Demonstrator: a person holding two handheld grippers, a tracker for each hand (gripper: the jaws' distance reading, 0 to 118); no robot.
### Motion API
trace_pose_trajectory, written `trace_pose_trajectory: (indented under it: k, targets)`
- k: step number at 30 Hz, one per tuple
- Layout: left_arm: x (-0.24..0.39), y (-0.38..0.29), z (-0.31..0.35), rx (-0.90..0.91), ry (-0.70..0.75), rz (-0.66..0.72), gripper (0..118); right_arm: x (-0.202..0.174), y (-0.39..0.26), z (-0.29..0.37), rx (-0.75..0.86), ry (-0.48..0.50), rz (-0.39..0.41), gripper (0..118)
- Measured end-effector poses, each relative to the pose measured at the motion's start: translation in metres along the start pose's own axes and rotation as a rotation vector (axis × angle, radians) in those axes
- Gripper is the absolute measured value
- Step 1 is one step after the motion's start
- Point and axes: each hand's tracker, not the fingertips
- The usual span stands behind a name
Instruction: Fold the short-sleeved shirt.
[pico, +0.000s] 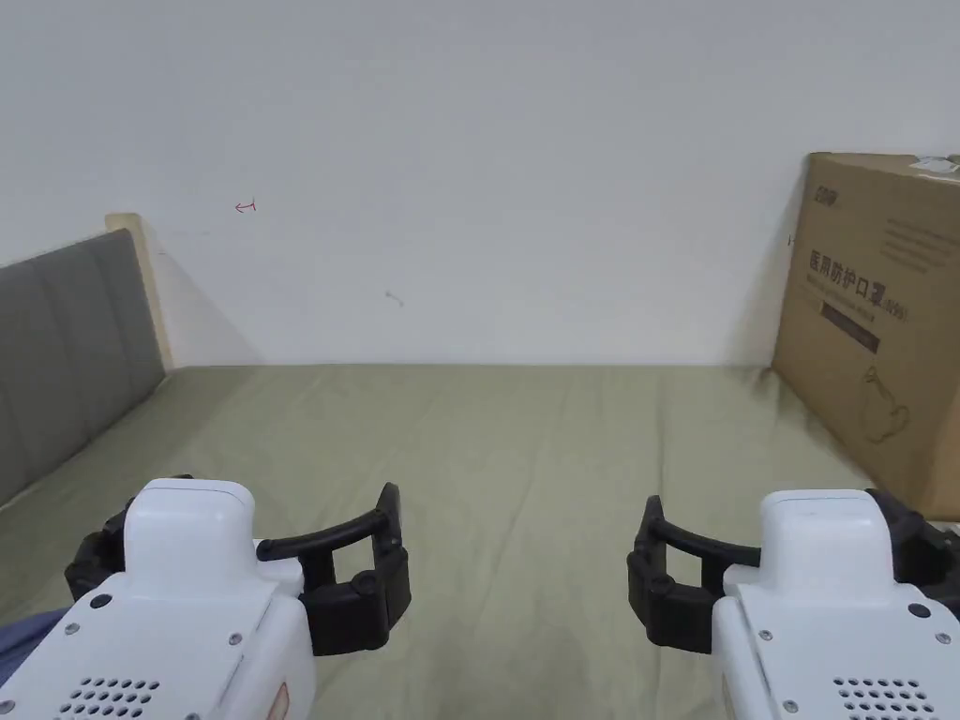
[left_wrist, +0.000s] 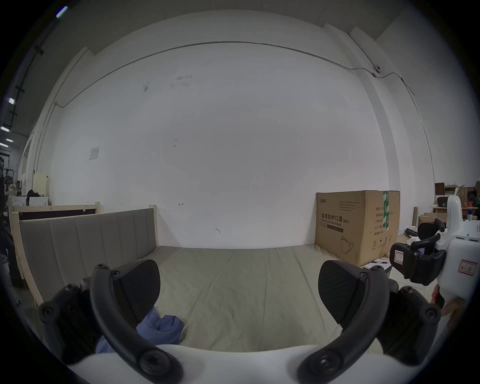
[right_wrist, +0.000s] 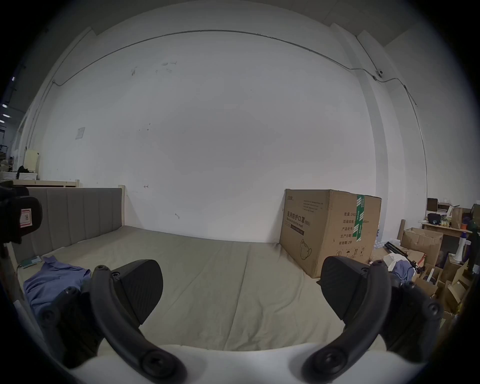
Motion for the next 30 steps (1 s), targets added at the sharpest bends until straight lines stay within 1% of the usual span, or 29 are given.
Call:
trace_pose_trajectory:
  k: [4,5,7,8,9,11,12,14,15,17,18,19,21,22,23,24,25,26,27,28,29,30]
  targets:
    - [-0.002,0.001,0.000,0.008,-0.006,0.027,118,0.003,0.004,-0.001,-0.011,0.000,-0.016,118]
    - [-0.003,0.002,0.000,0.022,-0.001,0.056,118,0.002,0.009,0.001,0.014,-0.035,-0.001,118]
    - [-0.011,0.001,0.001,0.055,-0.030,0.201,118,-0.009,0.015,0.004,0.120,-0.101,0.155,118]
    - [-0.018,-0.002,0.001,0.078,-0.052,0.327,118,-0.018,0.017,0.004,0.146,-0.120,0.294,118]
    - [-0.024,-0.007,0.000,0.101,-0.064,0.471,118,-0.029,0.016,0.006,0.168,-0.125,0.414,118]
    - [-0.040,-0.025,-0.006,0.135,-0.068,0.765,118,-0.047,0.011,0.008,0.208,-0.124,0.612,118]
    - [-0.045,-0.037,-0.007,0.144,-0.047,0.912,118,-0.056,0.006,0.009,0.209,-0.097,0.699,118]
    - [-0.051,-0.059,-0.008,0.160,-0.012,1.087,118,-0.070,-0.001,0.010,0.195,-0.043,0.784,118]
    - [-0.044,-0.060,-0.007,0.125,0.048,1.127,118,-0.074,-0.004,0.011,0.181,-0.003,0.790,118]
    - [-0.049,-0.068,-0.008,0.077,0.124,1.132,118,-0.078,-0.007,0.011,0.142,0.059,0.765,118]
    - [-0.053,-0.068,-0.009,0.050,0.156,1.102,118,-0.078,-0.007,0.011,0.127,0.081,0.749,118]
    - [-0.055,-0.067,-0.010,0.047,0.178,1.076,118,-0.076,-0.006,0.011,0.127,0.081,0.730,118]
    - [-0.057,-0.050,-0.015,0.052,0.200,0.967,118,-0.066,0.002,0.008,0.126,0.071,0.584,118]
    - [-0.057,-0.040,-0.019,0.049,0.190,0.883,118,-0.060,0.007,0.006,0.114,0.076,0.478,118]
    - [-0.054,-0.028,-0.022,0.033,0.182,0.773,118,-0.051,0.012,0.003,0.095,0.089,0.344,118]
    - [-0.049,-0.014,-0.023,0.014,0.167,0.624,118,-0.037,0.016,0.000,0.054,0.100,0.168,118]
    - [-0.042,-0.007,-0.024,0.006,0.158,0.512,118,-0.028,0.017,-0.002,0.013,0.106,0.053,118]
    - [-0.034,-0.002,-0.024,-0.004,0.141,0.364,118,-0.018,0.015,-0.005,-0.022,0.111,-0.068,118]
    - [-0.026,0.000,-0.024,-0.008,0.129,0.219,118,-0.012,0.012,-0.007,-0.042,0.095,-0.154,118]
    - [-0.017,-0.001,-0.025,-0.022,0.137,0.099,118,-0.008,0.006,-0.008,-0.063,0.048,-0.169,118]
    - [-0.009,-0.003,-0.027,-0.051,0.145,-0.019,118,-0.008,0.001,-0.009,-0.074,0.016,-0.160,118]
    - [-0.002,-0.008,-0.026,-0.067,0.166,-0.073,118,-0.008,-0.004,-0.008,-0.067,0.005,-0.126,118]
